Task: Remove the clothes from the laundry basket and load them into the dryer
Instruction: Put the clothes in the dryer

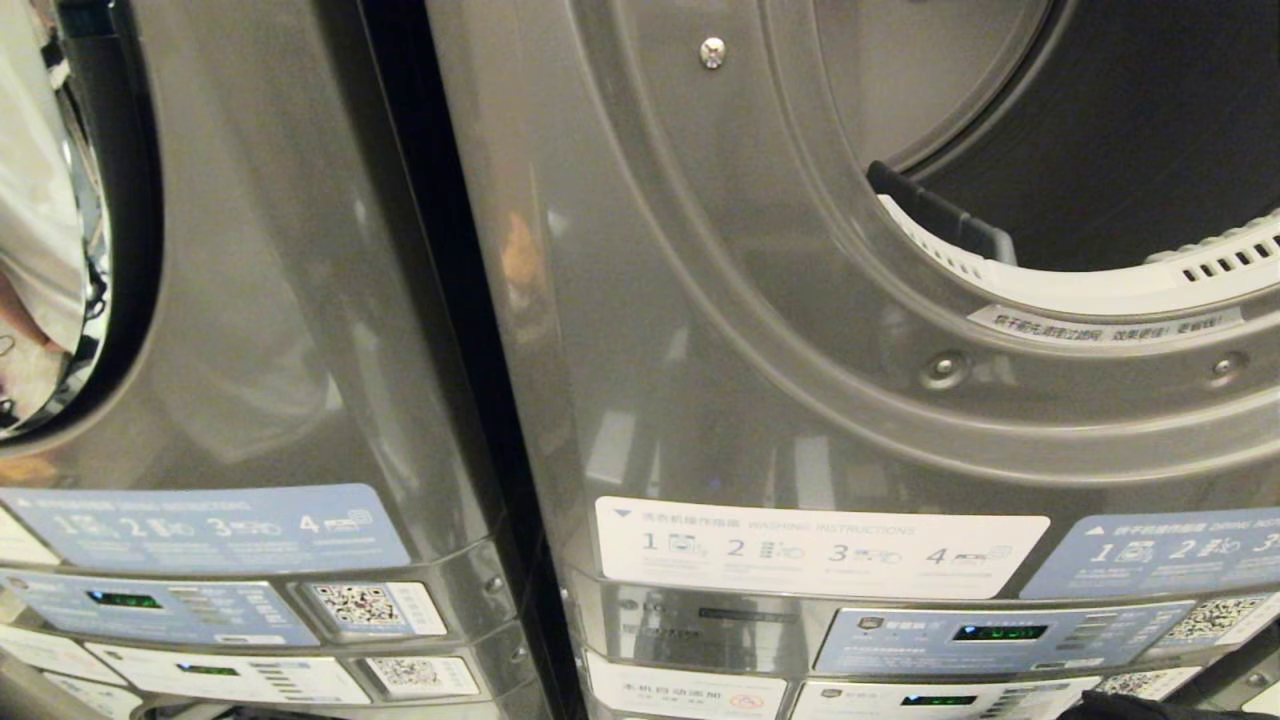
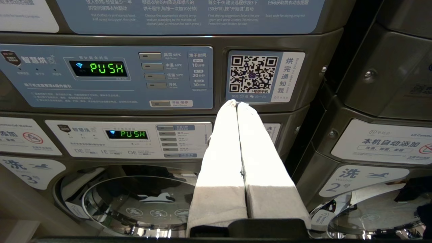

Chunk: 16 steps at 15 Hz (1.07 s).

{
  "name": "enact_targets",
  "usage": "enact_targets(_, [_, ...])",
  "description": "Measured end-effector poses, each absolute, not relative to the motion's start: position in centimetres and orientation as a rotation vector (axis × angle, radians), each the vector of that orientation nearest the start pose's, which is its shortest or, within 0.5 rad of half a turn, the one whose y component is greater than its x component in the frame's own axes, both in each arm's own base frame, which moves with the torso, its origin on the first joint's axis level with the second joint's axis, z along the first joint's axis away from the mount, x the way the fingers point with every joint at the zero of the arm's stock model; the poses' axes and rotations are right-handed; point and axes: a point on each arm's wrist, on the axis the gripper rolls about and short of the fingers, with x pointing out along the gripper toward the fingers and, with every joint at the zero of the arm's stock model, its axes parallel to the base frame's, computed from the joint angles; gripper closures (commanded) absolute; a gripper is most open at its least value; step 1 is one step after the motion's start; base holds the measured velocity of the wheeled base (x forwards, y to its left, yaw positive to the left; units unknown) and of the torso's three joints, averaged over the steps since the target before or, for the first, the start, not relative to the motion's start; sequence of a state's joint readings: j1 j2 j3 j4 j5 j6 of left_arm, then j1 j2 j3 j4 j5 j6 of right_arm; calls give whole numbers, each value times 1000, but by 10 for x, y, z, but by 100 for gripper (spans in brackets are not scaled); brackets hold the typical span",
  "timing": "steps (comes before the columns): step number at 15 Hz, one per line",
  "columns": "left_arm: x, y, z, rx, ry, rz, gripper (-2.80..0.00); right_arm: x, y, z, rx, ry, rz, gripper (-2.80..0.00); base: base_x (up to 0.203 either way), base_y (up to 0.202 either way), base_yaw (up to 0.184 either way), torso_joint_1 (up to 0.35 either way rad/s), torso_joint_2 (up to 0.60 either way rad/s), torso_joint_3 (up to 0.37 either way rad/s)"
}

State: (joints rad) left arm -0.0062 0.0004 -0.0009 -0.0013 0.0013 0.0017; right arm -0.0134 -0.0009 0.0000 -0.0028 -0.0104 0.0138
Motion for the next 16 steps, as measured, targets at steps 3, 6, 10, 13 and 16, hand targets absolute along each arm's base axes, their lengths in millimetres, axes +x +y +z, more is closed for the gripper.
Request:
enact_targets(3, [-23, 0, 76, 2, -2, -5, 0, -23, 0, 76, 0, -4, -21, 0, 0, 0, 0, 0, 0, 0])
enact_targets(6, [-23, 0, 76, 2, -2, -4, 0, -26, 1, 86, -83, -42, 26, 0, 0, 0, 0, 0, 0, 0])
enact_targets(10, [-23, 0, 76, 3, -2, -5, 0, -50, 7, 166, -217, -255, 243, 0, 0, 0, 0, 0, 0, 0])
enact_targets(13, [-23, 0, 76, 3, -2, -5, 0, -57, 10, 251, -276, -373, 341, 0, 0, 0, 0, 0, 0, 0])
enact_targets(16, [-23, 0, 76, 3, -3, -5, 0, -43, 11, 330, -315, -449, 382, 0, 0, 0, 0, 0, 0, 0])
